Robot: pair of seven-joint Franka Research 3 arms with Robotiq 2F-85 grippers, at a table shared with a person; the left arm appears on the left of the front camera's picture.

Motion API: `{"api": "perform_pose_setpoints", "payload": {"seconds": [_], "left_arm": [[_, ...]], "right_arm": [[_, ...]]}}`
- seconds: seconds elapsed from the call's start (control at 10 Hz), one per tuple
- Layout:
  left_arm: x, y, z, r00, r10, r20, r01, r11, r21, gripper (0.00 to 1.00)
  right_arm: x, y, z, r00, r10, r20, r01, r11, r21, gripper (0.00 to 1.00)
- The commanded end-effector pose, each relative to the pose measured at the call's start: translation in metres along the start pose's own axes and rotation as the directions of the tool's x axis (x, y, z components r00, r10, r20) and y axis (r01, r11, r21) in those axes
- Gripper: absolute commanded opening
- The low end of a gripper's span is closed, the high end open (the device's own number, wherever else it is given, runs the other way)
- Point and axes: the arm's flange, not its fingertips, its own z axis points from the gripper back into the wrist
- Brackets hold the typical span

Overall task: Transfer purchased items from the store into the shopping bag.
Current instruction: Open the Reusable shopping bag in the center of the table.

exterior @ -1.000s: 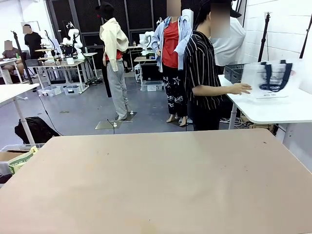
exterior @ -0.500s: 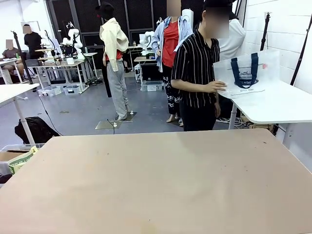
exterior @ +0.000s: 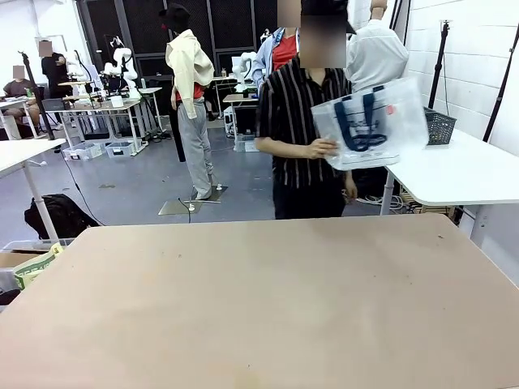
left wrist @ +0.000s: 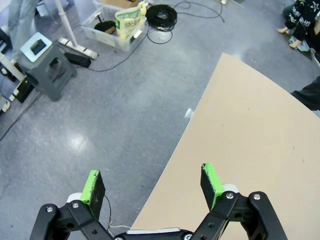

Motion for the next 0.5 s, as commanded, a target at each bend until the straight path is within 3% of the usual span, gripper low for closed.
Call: {"api": "perform_pose_setpoints", "payload": {"seconds": [0.0,0.4], "left_arm": [[-0.0006,0.0005,-0.0012,1.000,-0.004,0.015,0.003,1.000,0.005,1.00],[-0.0006,0.0005,-0.0012,1.000,-0.004,0.015,0.003,1.000,0.005,1.00]], "right_arm": [[-0.0006,0.0022,0.0002,1.000,0.005,-0.011,-0.005,1.000,0.001,1.00],[-0.0006,0.0022,0.0002,1.000,0.005,-0.011,-0.005,1.000,0.001,1.00]]}}
